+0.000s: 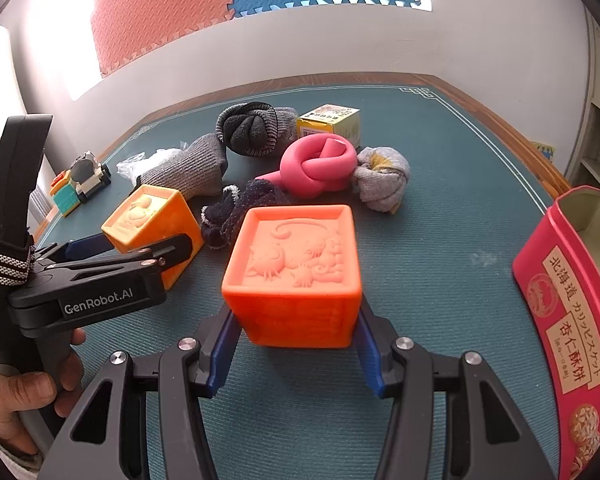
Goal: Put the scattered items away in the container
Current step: 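Lower the left gripper onto the light orange duck block and close, then drop the orange block into the red tin while the left gripper lifts the duck block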
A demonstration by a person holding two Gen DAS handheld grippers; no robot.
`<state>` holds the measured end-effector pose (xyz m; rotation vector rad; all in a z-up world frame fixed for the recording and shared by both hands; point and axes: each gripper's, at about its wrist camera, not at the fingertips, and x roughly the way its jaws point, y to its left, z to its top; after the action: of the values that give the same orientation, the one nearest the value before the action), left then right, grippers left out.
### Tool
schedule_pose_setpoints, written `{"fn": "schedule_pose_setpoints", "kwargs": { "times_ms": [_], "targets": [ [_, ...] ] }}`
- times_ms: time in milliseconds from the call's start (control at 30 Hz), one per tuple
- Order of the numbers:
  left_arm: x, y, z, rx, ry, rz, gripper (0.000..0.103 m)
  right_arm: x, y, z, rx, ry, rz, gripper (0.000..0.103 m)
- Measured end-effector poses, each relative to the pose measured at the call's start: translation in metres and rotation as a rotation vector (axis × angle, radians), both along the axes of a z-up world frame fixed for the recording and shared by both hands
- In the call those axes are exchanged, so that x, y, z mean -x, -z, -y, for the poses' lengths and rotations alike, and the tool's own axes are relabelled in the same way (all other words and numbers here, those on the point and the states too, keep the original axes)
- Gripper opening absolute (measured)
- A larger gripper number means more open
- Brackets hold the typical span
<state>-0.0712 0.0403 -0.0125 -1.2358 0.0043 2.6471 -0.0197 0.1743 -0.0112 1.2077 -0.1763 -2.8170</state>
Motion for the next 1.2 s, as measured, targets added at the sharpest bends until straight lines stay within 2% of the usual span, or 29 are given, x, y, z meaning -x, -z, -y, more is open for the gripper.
{"fn": "schedule_pose_setpoints", "kwargs": {
  "times_ms": [100, 167, 567, 700, 1200],
  "targets": [
    [0.001, -0.001, 0.000, -0.032, 0.032, -0.002, 0.067, 0.000, 0.000, 0.000, 0.000, 0.000, 0.000, 0.057],
    [0.002, -0.001, -0.001, -0.038, 0.046, -0.004, 0.056, 0.001, 0.000, 0.000, -0.001, 0.000, 0.000, 0.057],
    [-0.003, -0.007, 0.001, -0.044, 0.042, -0.065, 0.055, 0.003, -0.001, 0.000, -0.006, -0.003, -0.002, 0.057],
    [-0.017, -0.012, -0.002, -0.034, 0.042, -0.086, 0.055, 0.001, -0.002, 0.000, -0.003, -0.002, -0.011, 0.057],
    [-0.037, -0.029, -0.006, -0.017, 0.052, -0.166, 0.055, -0.015, -0.016, -0.002, 0.007, 0.012, -0.108, 0.056]
  ]
}}
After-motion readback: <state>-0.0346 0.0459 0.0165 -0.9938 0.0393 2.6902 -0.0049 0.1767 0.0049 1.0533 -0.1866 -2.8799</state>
